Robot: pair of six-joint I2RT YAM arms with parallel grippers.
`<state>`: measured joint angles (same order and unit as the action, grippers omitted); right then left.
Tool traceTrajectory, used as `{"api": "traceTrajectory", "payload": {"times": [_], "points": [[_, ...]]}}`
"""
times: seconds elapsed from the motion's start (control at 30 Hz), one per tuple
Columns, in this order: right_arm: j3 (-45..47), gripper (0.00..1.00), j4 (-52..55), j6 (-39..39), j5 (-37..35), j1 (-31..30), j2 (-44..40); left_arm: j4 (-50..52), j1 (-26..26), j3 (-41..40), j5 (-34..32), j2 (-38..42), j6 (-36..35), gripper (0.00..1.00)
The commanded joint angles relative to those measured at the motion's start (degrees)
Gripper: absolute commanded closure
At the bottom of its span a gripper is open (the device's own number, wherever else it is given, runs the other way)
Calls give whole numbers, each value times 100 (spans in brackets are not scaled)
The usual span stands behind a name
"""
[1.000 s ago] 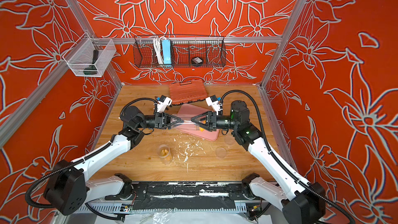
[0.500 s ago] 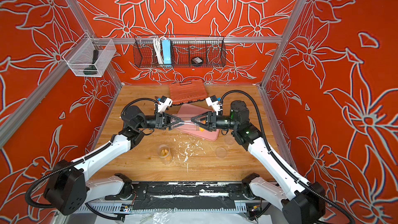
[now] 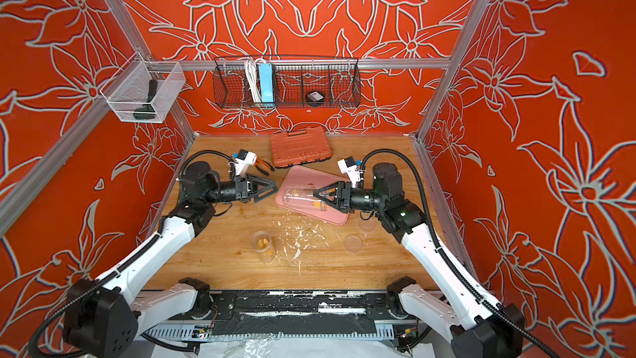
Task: Pour the cookies out of the jar
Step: Place the jar at the center of the board.
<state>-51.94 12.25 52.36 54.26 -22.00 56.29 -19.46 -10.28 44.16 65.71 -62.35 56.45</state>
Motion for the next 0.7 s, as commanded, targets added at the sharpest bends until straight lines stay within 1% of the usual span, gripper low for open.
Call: {"api": "traceTrajectory", "payload": {"times": [0.0, 0.07, 0.13, 0.23, 0.37, 0.47, 0.53, 0.67], "points": [[-444, 46, 1602, -1067, -521, 56, -75, 901, 342, -18, 4, 308, -626, 10], [-619, 48, 2250, -1498, -813, 55, -50, 1358, 370, 79, -115, 392, -980, 10], [-845, 50, 2868, -1914, -1162, 55, -14, 1608, 378, 108, -212, 466, -1173, 9], [-1058, 51, 3473, -2354, -1569, 31, 4, 1706, 378, 101, -291, 522, -1261, 9], [-1115, 53, 4008, -2703, -2099, -92, 93, 1983, 380, 181, -406, 523, -1516, 9], [-1182, 54, 4390, -2922, -2747, -466, 298, 2229, 378, 233, -489, 522, -1747, 9], [-1305, 54, 4664, -3060, -3285, -828, 547, 2254, 378, 225, -495, 522, -1782, 9], [-1575, 56, 5274, -3192, -4376, -1359, 1147, 2317, 383, 233, -496, 522, -1834, 9]]}}
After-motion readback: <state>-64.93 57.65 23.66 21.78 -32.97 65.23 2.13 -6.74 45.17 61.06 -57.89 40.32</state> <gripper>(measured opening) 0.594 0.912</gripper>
